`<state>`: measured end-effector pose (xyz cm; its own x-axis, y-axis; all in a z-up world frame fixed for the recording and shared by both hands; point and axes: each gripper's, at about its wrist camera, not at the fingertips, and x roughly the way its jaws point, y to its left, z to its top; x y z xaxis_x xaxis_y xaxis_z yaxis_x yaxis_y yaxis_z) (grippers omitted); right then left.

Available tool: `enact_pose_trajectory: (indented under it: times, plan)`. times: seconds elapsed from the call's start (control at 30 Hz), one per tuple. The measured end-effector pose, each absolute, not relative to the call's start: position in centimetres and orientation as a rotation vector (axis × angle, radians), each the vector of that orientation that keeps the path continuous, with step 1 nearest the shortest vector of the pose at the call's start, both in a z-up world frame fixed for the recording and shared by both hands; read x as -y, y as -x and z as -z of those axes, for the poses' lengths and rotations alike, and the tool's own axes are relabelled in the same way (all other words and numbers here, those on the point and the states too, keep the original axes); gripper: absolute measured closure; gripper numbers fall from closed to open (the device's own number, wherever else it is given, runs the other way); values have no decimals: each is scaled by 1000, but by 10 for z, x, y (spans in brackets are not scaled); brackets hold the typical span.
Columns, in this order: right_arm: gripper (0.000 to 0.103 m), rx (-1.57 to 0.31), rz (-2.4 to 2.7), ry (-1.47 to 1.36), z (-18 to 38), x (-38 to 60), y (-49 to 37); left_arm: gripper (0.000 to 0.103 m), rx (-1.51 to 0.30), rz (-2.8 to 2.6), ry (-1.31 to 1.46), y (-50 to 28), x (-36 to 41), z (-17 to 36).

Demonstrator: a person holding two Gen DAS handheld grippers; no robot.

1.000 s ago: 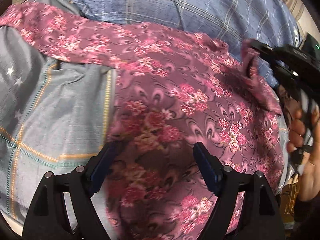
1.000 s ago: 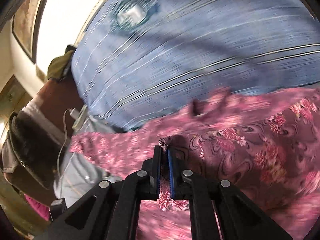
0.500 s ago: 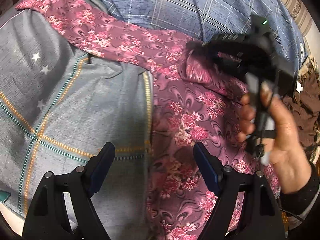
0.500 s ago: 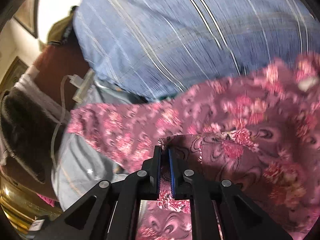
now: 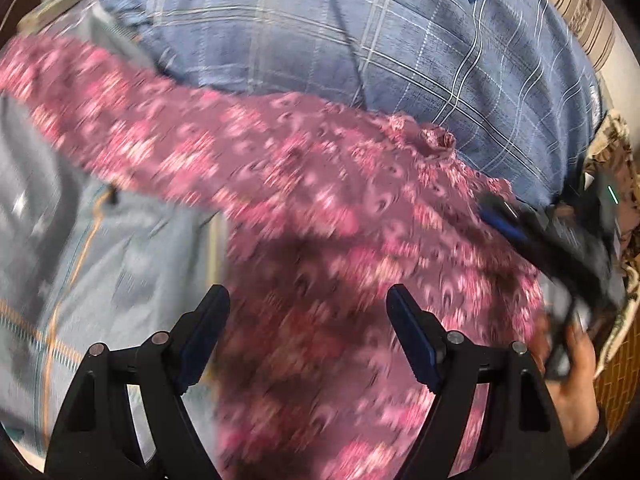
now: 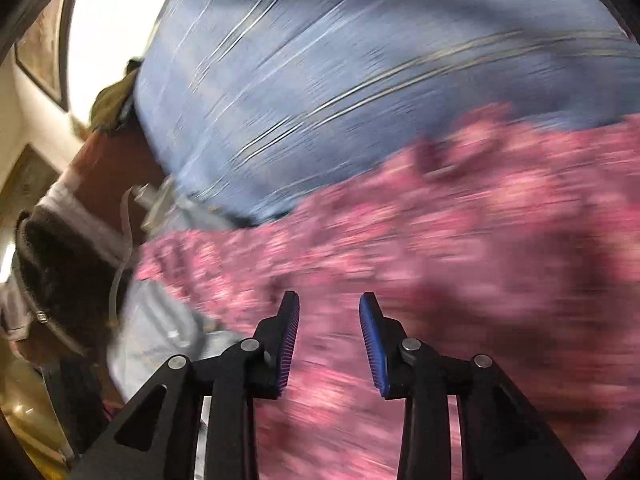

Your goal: Fold small clothes

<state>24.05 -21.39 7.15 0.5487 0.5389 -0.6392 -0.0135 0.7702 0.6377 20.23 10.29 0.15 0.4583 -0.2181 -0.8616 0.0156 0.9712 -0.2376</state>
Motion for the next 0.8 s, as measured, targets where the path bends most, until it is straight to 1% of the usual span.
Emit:
enact_pose_trajectory:
  times: [0.13,0.23,0.27,0.3,0.33,0.43,0.47,0.5,0.57,0.63,0.67,0.7,0.8]
  plan:
    - [69,-914,-171,-659,-60,297,-207,22,-1093,105,151,-240,-72,5]
    - [69,-939,-75,-702,-37,335,-196,22,-1159,62,96,-266,-51,36]
    - [73,-974,-57,-716,-24,344,-195,22,-1196,42,78,-273,-47,49]
    - [79,-959,-72,-744,-17,350,-192,14,-1224,13,59,-277,-44,62]
    - [79,-932,-78,-749,-16,352,-189,12,-1184,-8,39,-278,-43,63]
    - [78,-933,-50,-673,-25,343,-192,12,-1187,-2,78,-279,-49,61]
    - [73,-918,-56,-642,-31,336,-192,12,-1193,7,86,-279,-51,60]
    - [71,-903,-80,-626,-34,326,-191,14,-1208,23,95,-279,-55,58]
    - [69,-877,-143,-601,-41,305,-190,16,-1212,36,118,-278,-68,51]
    - [64,-867,-182,-553,-41,286,-190,16,-1177,5,149,-278,-94,35]
    - [60,-871,-189,-520,-40,278,-191,16,-1162,-9,158,-278,-104,28]
    - [56,-884,-189,-472,-36,268,-192,16,-1134,-41,175,-279,-127,16]
    - [52,-881,-186,-396,-28,253,-190,16,-1085,-143,212,-280,-187,-6]
